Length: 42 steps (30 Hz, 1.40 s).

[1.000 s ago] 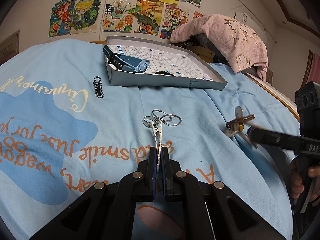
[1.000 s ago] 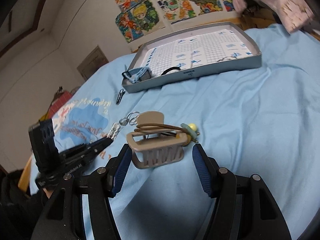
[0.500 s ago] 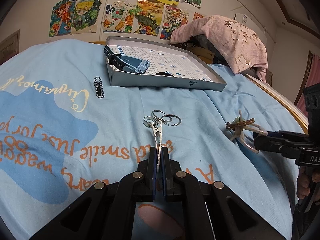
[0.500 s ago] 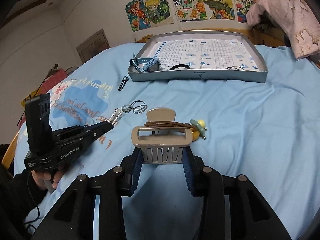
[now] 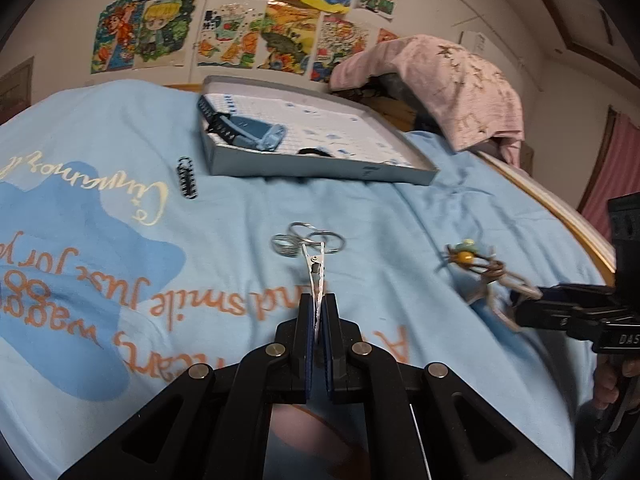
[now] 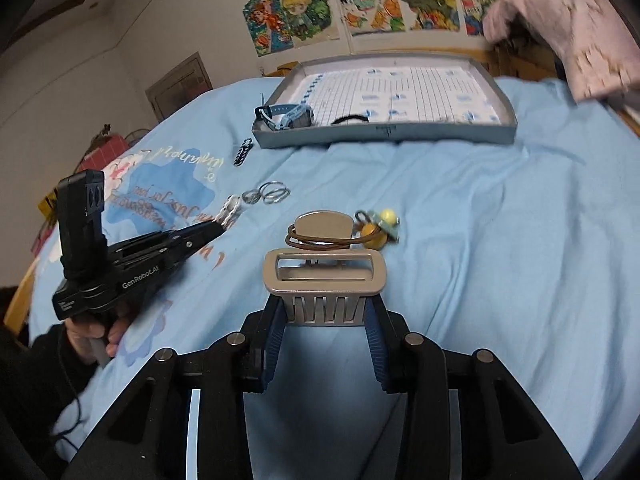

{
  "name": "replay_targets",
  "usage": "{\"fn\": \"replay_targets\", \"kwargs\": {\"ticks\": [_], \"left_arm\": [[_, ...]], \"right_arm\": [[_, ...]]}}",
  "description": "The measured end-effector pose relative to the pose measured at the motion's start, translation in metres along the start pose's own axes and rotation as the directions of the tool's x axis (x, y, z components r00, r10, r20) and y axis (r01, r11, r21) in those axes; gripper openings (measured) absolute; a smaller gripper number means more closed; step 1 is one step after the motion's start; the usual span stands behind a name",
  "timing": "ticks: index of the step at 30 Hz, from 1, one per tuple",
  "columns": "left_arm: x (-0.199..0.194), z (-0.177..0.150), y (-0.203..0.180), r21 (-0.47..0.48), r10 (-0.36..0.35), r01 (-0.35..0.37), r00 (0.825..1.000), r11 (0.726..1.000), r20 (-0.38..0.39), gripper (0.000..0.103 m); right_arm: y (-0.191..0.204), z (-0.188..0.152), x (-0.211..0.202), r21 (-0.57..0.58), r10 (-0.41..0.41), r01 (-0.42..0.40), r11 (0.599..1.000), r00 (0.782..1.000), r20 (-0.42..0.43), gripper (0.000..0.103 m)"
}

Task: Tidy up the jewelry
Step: 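Lift the silver hair clip with the left tool while the right tool lifts the claw clip, then carry the silver hair clip over the tray with the left tool while the right tool carries the claw clip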

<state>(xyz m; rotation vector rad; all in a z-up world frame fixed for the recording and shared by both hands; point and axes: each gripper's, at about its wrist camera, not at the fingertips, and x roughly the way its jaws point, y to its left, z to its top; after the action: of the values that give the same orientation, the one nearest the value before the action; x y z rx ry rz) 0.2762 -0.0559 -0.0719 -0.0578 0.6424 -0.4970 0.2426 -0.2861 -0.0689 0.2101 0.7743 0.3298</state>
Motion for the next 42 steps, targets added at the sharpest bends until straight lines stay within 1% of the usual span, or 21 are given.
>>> {"fn": "replay_targets", "kwargs": {"ticks": [3, 6, 9, 11, 13, 15, 17, 18, 20, 22, 24, 25, 26, 27, 29, 31, 33, 36, 39, 41, 42], "left_arm": [[-0.012, -0.002, -0.008, 0.003, -0.033, 0.033, 0.999, 0.999, 0.005, 0.004], [-0.028, -0.006, -0.02, 0.02, -0.053, 0.053, 0.999, 0.998, 0.014, 0.004], [-0.041, -0.01, -0.026, 0.031, -0.048, 0.047, 0.998, 0.998, 0.026, 0.004], [-0.051, -0.015, -0.026, 0.011, -0.039, 0.039, 0.999, 0.999, 0.028, 0.004], [-0.059, -0.021, -0.019, -0.029, -0.036, 0.037, 0.999, 0.999, 0.031, 0.004], [-0.068, -0.031, -0.009, -0.085, -0.031, 0.034, 0.999, 0.996, 0.035, 0.004], [-0.076, -0.038, -0.001, -0.123, -0.03, 0.035, 0.999, 0.992, 0.044, 0.004], [-0.077, -0.04, 0.001, -0.131, -0.03, 0.036, 0.998, 0.991, 0.047, 0.004], [-0.077, -0.041, 0.001, -0.131, -0.03, 0.037, 0.998, 0.991, 0.051, 0.004], [-0.075, -0.041, -0.002, -0.115, -0.029, 0.034, 0.998, 0.993, 0.047, 0.004], [-0.072, -0.042, -0.007, -0.096, -0.027, 0.031, 0.999, 0.995, 0.042, 0.004], [-0.072, -0.042, -0.007, -0.093, -0.028, 0.032, 0.999, 0.995, 0.041, 0.004], [-0.071, -0.041, -0.008, -0.09, -0.033, 0.036, 0.999, 0.995, 0.039, 0.004], [-0.07, -0.041, -0.008, -0.09, -0.035, 0.038, 0.999, 0.995, 0.039, 0.004], [-0.066, -0.035, -0.009, -0.096, -0.032, 0.035, 0.999, 0.995, 0.036, 0.004], [-0.063, -0.024, -0.011, -0.088, -0.019, 0.023, 0.999, 0.996, 0.038, 0.004], [-0.06, -0.015, -0.013, -0.07, -0.006, 0.009, 0.999, 0.998, 0.041, 0.004], [-0.052, 0.001, -0.016, -0.047, 0.004, -0.002, 0.999, 0.999, 0.044, 0.004], [-0.039, 0.01, -0.021, -0.011, 0.023, -0.022, 0.999, 1.0, 0.032, 0.004], [-0.034, 0.012, -0.02, -0.024, 0.017, -0.016, 0.999, 1.0, 0.029, 0.004], [-0.031, 0.012, -0.018, -0.037, 0.011, -0.01, 1.0, 0.999, 0.027, 0.004]], "right_arm": [[0.002, -0.006, -0.001, 0.04, 0.03, -0.03, 0.999, 0.999, -0.014, 0.034], [0.011, -0.02, 0.0, 0.065, 0.061, -0.058, 0.996, 0.997, -0.051, 0.034], [0.018, -0.026, -0.004, 0.082, 0.094, -0.088, 0.993, 0.992, -0.08, 0.034], [0.024, -0.025, -0.009, 0.066, 0.08, -0.074, 0.995, 0.992, -0.093, 0.034], [0.035, -0.022, -0.015, 0.007, 0.031, -0.031, 1.0, 0.993, -0.118, 0.034], [0.046, -0.017, -0.018, -0.092, -0.048, 0.034, 0.995, 0.987, -0.154, 0.034], [0.059, -0.015, -0.019, -0.243, -0.16, 0.11, 0.964, 0.967, -0.197, 0.034], [0.062, -0.013, -0.02, -0.283, -0.195, 0.133, 0.95, 0.96, -0.203, 0.034], [0.065, -0.009, -0.022, -0.371, -0.282, 0.196, 0.908, 0.94, -0.193, 0.034], [0.062, -0.003, -0.025, -0.396, -0.33, 0.239, 0.886, 0.927, -0.179, 0.034], [0.054, 0.003, -0.024, -0.386, -0.36, 0.276, 0.88, 0.918, -0.165, 0.034], [0.05, 0.006, -0.024, -0.37, -0.36, 0.283, 0.885, 0.92, -0.156, 0.034], [0.047, 0.008, -0.026, -0.347, -0.347, 0.28, 0.895, 0.927, -0.146, 0.034], [0.042, 0.01, -0.027, -0.304, -0.319, 0.268, 0.914, 0.939, -0.13, 0.034], [0.035, 0.013, -0.027, -0.247, -0.287, 0.257, 0.934, 0.953, -0.094, 0.034], [0.028, 0.017, -0.024, -0.19, -0.254, 0.244, 0.951, 0.967, -0.03, 0.034], [0.023, 0.019, -0.019, -0.145, -0.223, 0.224, 0.964, 0.974, 0.022, 0.033], [0.012, 0.025, -0.011, -0.068, -0.18, 0.187, 0.98, 0.979, 0.1, 0.033], [0.002, 0.027, 0.003, -0.025, -0.144, 0.148, 0.989, 0.981, 0.126, 0.033], [-0.004, 0.026, 0.007, -0.005, -0.128, 0.13, 0.992, 0.983, 0.133, 0.033], [-0.007, 0.026, 0.006, -0.001, -0.134, 0.136, 0.991, 0.98, 0.149, 0.033]]}}
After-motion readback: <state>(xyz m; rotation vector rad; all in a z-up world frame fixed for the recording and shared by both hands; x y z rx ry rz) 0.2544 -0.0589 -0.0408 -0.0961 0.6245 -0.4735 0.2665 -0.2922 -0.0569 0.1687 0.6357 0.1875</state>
